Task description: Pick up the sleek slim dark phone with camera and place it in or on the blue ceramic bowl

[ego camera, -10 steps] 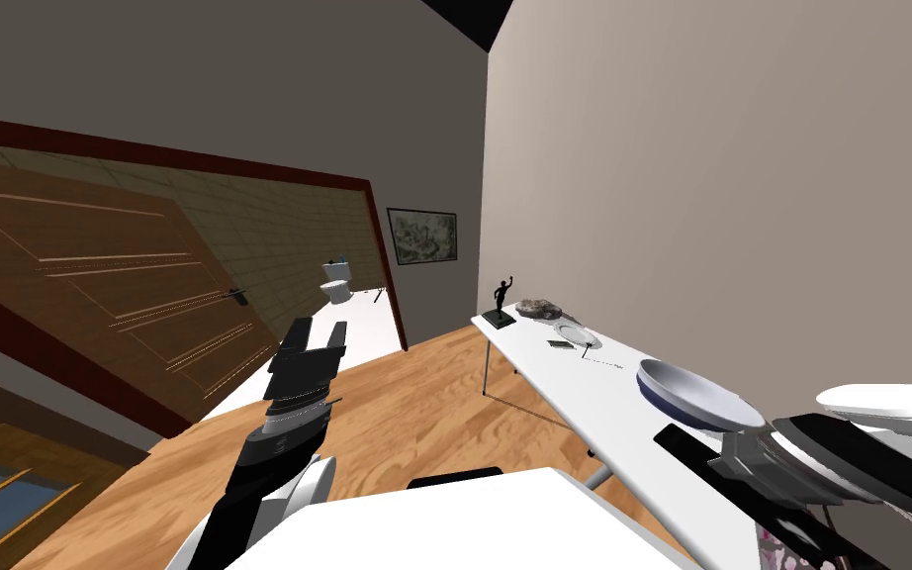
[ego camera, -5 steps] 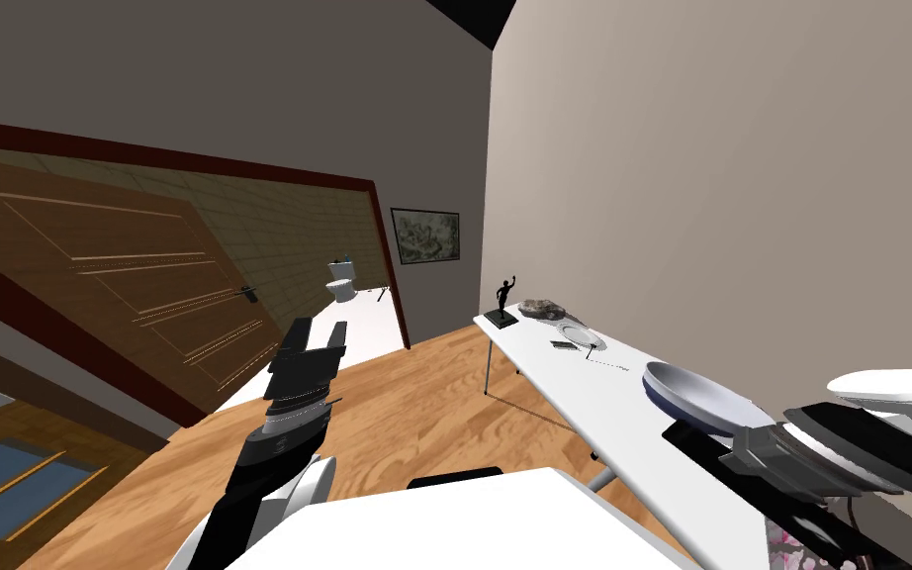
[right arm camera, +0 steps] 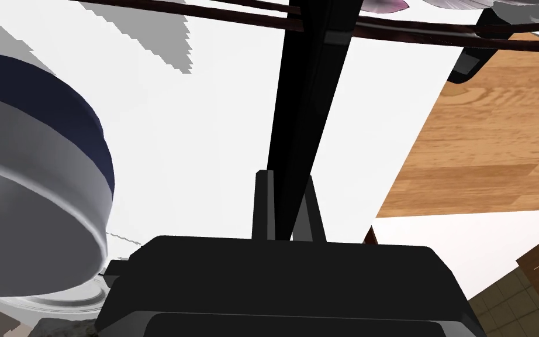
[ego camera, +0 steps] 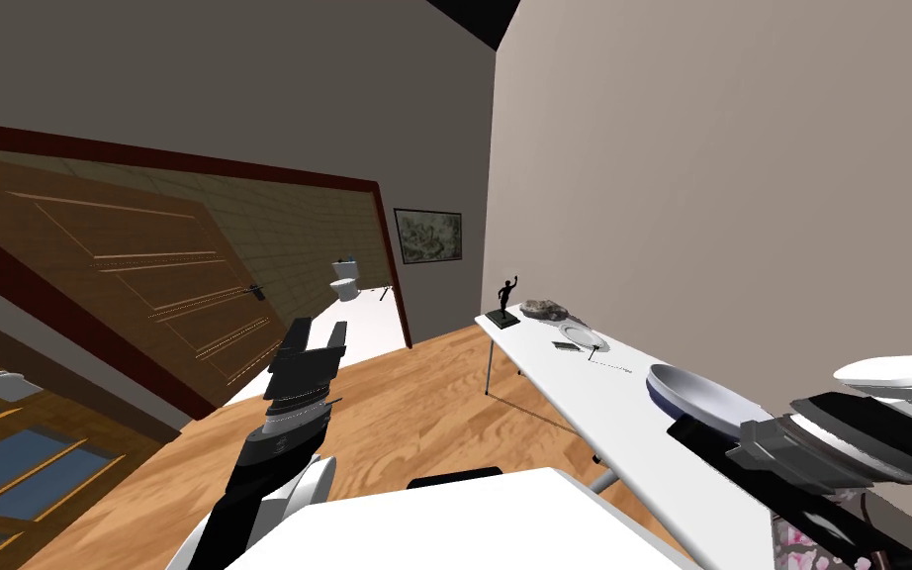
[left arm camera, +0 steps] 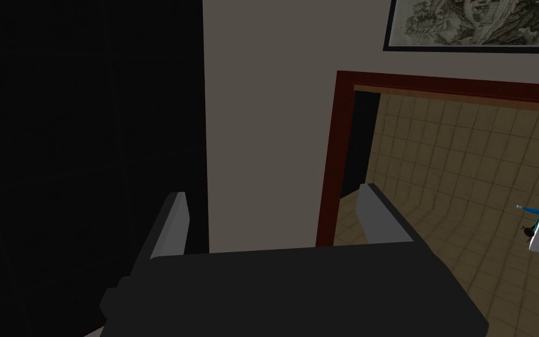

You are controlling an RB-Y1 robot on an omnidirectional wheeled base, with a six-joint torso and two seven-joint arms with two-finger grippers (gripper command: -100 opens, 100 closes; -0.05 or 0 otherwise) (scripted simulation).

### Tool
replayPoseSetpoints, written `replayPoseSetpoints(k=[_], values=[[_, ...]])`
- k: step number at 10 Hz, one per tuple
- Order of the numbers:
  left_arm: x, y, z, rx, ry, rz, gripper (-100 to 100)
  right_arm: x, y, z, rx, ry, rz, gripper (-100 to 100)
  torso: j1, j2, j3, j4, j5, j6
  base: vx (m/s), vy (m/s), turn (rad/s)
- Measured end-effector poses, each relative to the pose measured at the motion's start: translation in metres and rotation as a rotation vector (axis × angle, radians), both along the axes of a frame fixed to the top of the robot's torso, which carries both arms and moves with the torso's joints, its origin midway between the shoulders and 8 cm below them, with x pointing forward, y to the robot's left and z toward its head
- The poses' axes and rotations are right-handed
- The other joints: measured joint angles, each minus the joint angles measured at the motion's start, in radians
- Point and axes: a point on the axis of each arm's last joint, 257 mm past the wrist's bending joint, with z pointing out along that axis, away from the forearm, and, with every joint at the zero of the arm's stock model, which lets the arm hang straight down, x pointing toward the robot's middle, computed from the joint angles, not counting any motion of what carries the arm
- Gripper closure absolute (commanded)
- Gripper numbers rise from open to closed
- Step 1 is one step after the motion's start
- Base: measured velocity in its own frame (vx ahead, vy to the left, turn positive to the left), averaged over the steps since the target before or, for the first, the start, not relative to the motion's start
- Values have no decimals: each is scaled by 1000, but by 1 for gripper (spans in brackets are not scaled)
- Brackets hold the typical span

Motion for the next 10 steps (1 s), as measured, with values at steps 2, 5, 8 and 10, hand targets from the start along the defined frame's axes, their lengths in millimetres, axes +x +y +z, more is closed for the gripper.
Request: replayPoseSetpoints(k=[2, 5, 8, 10], values=[[0, 0, 0, 0, 0, 0, 0, 1, -2, 8, 9, 7, -9, 100, 0, 0, 0, 0, 0, -1, -15, -4, 44], [0, 0, 0, 0, 0, 0, 0, 3, -3, 20, 23, 15, -14, 100, 0, 0, 0, 0, 0, -1, -10, -4, 32], [0, 0, 0, 0, 0, 0, 0, 4, -5, 30, 35, 21, -18, 100, -1, 0, 0, 0, 0, -1, -10, -8, 35], [0, 0, 0, 0, 0, 0, 0, 7, -5, 41, 44, 30, -24, 100, 0, 0, 0, 1, 2, -3, -20, -23, 61]])
